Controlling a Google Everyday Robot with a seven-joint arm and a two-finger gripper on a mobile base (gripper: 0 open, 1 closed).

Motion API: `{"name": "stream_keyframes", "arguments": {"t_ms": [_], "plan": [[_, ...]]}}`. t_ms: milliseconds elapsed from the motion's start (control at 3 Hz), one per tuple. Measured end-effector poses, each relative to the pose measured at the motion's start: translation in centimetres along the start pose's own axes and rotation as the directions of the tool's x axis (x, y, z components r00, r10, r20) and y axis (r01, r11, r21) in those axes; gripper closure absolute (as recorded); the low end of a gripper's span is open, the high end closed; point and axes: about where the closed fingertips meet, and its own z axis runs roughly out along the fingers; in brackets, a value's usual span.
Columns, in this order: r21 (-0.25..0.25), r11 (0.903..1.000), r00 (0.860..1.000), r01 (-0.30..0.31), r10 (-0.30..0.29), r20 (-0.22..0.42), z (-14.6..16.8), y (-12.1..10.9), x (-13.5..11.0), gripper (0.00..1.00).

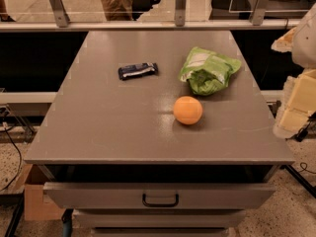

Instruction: Pick green rice chip bag

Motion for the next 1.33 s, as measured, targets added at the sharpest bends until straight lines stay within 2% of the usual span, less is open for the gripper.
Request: {"name": "stream_keyframes", "arguments": {"t_ms": [333, 667, 1000, 1333], "plan": [[0.000, 1.0000, 1.000, 0.000, 0.000, 0.000, 0.0, 0.0, 0.0, 0.00], [0.020, 0.9996, 0.999, -0.019, 0.018, 0.048, 0.5, -1.2, 0.0, 0.00], [0.022, 0.9978, 0.987, -0.063, 0.059, 0.147, 4.8, -4.4, 2.0, 0.00], [0.042, 0.9924, 0.956, -0.116, 0.100, 0.275, 11.4, -10.1, 3.9, 0.00]]}}
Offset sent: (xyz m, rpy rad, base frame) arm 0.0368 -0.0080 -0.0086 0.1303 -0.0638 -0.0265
